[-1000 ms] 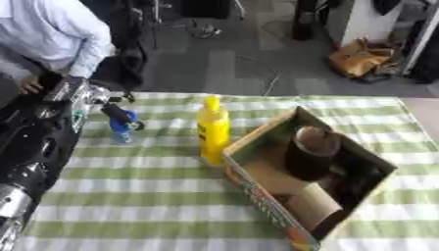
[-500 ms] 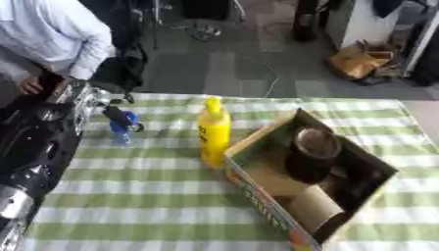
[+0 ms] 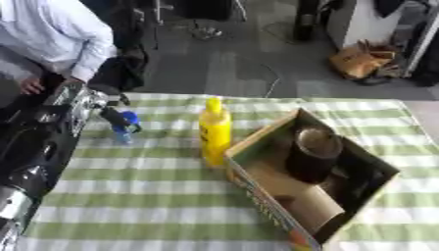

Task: Pick up objects on the table and place them in the box.

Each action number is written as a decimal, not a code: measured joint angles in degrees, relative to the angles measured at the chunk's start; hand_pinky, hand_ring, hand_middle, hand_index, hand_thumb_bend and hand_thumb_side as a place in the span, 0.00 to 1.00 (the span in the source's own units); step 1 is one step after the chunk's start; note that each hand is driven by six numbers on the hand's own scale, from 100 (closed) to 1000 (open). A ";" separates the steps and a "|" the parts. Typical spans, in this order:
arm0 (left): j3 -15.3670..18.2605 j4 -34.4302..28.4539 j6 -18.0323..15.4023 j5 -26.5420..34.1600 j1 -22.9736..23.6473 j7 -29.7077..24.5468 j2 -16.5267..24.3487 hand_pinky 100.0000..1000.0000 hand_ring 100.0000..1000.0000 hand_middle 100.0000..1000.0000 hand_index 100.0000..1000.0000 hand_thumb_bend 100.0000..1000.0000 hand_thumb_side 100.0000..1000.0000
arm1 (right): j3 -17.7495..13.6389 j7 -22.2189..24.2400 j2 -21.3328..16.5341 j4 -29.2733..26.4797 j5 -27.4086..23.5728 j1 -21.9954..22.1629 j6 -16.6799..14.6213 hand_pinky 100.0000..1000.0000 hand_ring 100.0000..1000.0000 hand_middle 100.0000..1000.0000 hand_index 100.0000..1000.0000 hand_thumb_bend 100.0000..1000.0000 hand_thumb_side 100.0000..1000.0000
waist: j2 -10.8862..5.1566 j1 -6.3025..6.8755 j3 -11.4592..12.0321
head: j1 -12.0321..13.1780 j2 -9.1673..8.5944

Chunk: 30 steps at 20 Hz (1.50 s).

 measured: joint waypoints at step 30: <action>0.27 0.40 1.67 1.57 1.22 -0.80 0.01 1.00 1.00 1.00 1.00 0.46 0.63 | -0.03 0.00 0.50 0.00 -0.56 -0.01 0.00 0.82 0.80 0.62 0.51 0.00 1.00 | 0.99 -0.07 -0.80 | 0.36 -0.52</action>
